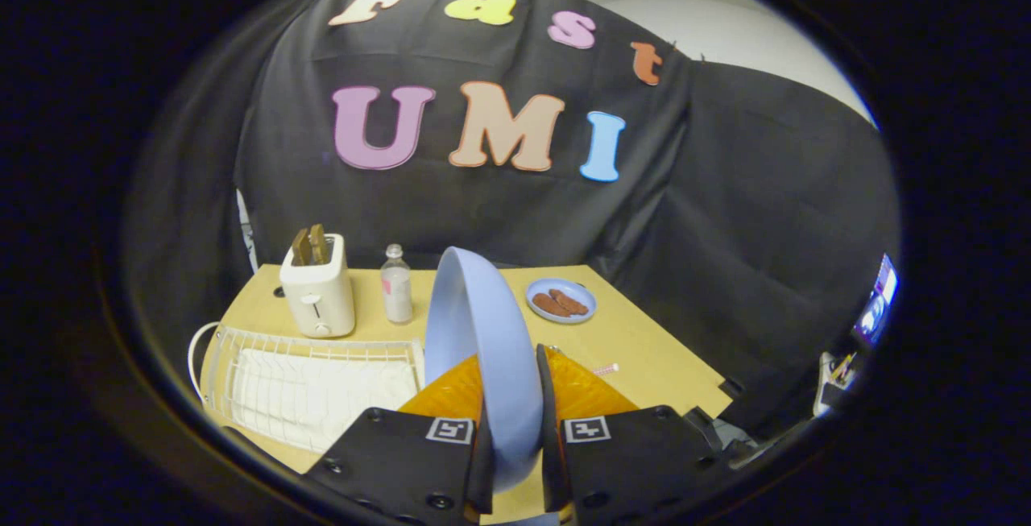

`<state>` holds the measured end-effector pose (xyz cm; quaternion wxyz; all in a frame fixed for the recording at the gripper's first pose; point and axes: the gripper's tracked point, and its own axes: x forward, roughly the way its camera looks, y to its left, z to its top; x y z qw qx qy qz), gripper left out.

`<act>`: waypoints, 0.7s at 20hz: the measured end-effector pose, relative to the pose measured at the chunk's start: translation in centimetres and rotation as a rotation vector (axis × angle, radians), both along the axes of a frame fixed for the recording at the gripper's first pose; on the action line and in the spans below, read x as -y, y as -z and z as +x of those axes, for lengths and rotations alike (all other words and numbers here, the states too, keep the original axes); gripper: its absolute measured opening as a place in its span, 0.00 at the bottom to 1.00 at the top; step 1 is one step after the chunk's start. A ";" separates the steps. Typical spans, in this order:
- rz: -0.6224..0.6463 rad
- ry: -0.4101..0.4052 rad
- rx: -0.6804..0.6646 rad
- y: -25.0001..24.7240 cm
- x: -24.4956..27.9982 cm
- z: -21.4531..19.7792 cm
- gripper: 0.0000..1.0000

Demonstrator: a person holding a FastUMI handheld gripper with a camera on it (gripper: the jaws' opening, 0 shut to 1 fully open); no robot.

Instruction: Take the plate from the dish rack, then take the spoon from the basket and place it into the plate.

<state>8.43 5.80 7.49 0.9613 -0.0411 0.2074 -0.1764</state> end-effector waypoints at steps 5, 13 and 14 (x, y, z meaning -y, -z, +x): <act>0.124 0.107 0.007 2.0 4.7 -2.8 0.27; 0.422 0.297 -0.053 11.9 10.3 -8.8 0.27; 0.453 0.313 -0.051 13.1 10.8 -9.1 0.27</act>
